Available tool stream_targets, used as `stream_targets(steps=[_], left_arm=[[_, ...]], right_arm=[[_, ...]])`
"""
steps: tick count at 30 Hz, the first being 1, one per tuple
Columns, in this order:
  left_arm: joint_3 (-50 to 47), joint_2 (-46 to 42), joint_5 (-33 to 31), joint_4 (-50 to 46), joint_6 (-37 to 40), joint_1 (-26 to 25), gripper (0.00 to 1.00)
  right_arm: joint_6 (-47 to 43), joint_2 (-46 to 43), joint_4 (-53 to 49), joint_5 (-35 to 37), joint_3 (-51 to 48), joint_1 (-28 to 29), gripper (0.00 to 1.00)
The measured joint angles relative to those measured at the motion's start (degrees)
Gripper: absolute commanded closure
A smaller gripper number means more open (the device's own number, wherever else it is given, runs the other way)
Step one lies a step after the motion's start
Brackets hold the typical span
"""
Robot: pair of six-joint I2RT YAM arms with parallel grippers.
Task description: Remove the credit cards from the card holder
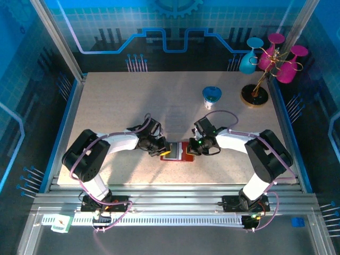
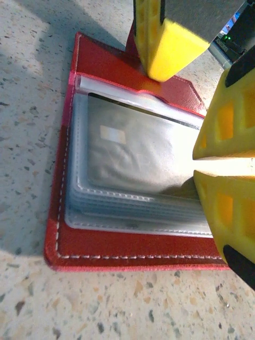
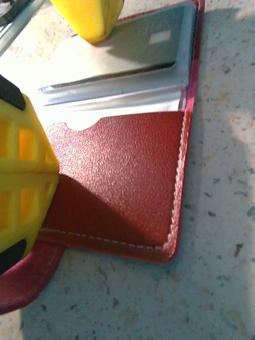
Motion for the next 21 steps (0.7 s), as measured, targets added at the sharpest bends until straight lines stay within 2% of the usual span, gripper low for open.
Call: stream_targets(steps=[14, 21], left_arm=[[-3.69, -3.04, -0.68, 3.39, -2.99, 0.83, 0.80], [-4.94, -7.23, -3.34, 4.46, -2.78, 1.09, 0.77]], right_arm=[[-2.21, 1.07, 2.38, 0.17, 0.70, 0.00, 1.00], [-4.09, -2.36, 2.45, 1.66, -0.24, -0.26, 0.95]])
